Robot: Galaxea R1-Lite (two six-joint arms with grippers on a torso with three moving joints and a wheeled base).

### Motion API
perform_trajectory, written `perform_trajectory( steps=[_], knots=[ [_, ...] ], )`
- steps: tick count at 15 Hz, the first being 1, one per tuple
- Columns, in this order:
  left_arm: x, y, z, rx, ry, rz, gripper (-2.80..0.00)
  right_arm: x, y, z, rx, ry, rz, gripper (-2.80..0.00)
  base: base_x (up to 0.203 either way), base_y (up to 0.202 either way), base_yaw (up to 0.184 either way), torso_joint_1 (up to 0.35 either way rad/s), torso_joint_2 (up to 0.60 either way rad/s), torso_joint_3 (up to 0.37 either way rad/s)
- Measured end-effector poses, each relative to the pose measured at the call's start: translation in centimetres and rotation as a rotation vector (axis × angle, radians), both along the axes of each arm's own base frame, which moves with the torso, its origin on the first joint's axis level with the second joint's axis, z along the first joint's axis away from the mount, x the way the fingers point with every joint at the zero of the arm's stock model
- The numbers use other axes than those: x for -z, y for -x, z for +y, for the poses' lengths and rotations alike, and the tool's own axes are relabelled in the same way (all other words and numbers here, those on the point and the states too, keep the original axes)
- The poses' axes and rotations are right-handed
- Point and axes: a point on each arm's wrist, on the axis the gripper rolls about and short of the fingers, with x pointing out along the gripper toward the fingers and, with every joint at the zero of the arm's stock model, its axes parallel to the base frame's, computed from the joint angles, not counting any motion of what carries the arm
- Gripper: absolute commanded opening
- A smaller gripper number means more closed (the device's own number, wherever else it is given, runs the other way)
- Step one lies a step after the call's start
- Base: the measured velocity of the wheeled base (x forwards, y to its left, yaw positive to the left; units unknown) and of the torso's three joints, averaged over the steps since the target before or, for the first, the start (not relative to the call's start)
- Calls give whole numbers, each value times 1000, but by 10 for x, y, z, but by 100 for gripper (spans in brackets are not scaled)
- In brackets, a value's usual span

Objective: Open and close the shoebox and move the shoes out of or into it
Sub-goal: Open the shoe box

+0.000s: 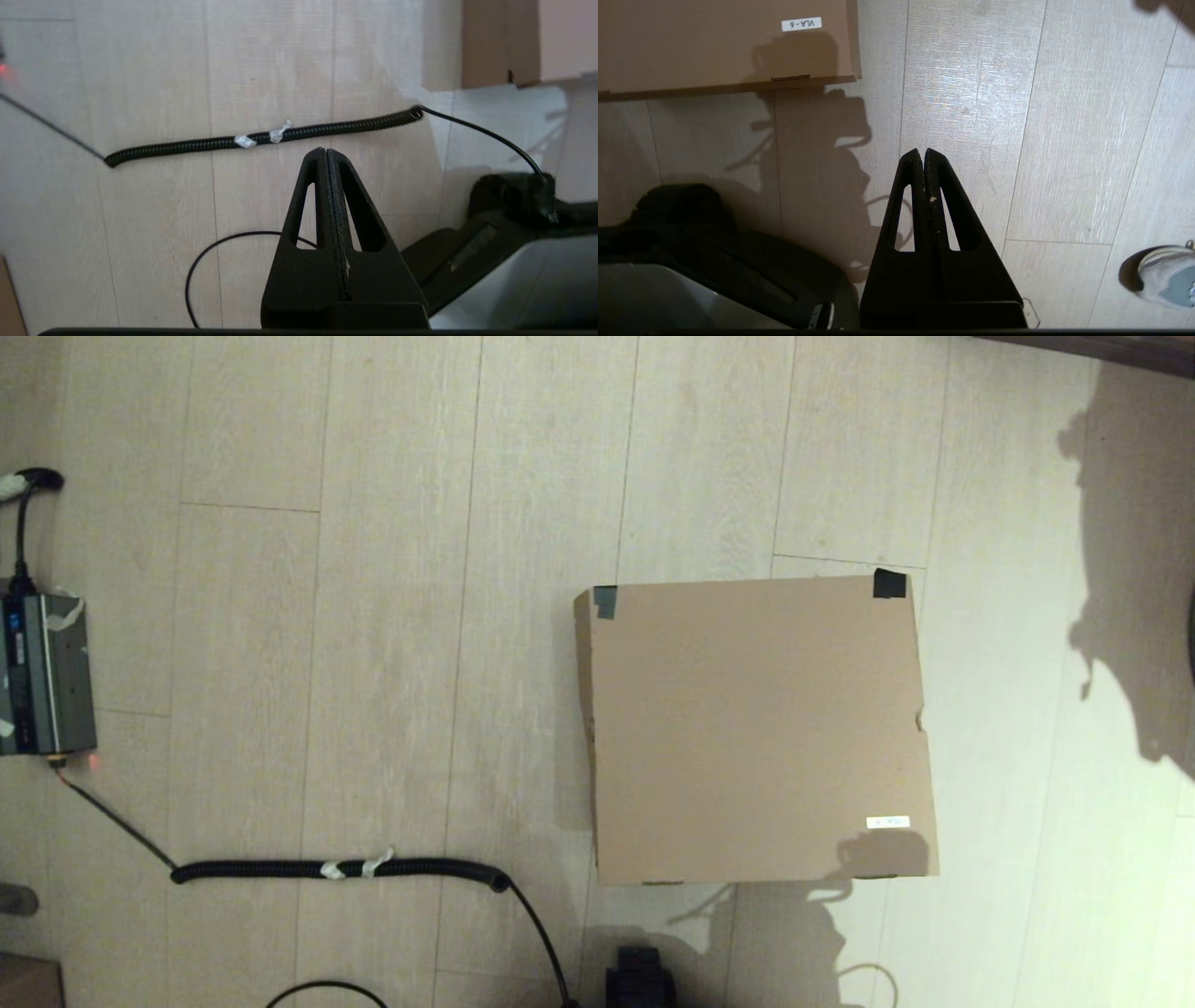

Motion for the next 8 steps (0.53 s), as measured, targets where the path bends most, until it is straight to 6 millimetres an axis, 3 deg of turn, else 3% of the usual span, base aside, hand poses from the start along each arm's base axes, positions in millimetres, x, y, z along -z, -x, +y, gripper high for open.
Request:
perform_trajectory(
  steps=[4, 6, 8],
  knots=[
    [0, 0, -1, 33, -40, 5, -280, -9, 2, 1, -69, 79, -19, -280, 0, 0, 0, 0, 0, 0],
    [-11, 0, -2, 73, -47, 1, -280, -37, 2, 2, -77, 21, -36, -280, 0, 0, 0, 0, 0, 0],
    [-39, -3, -3, 143, -1, 6, -280, -74, -10, 2, -90, -87, 2, -280, 0, 0, 0, 0, 0, 0]
  ],
)
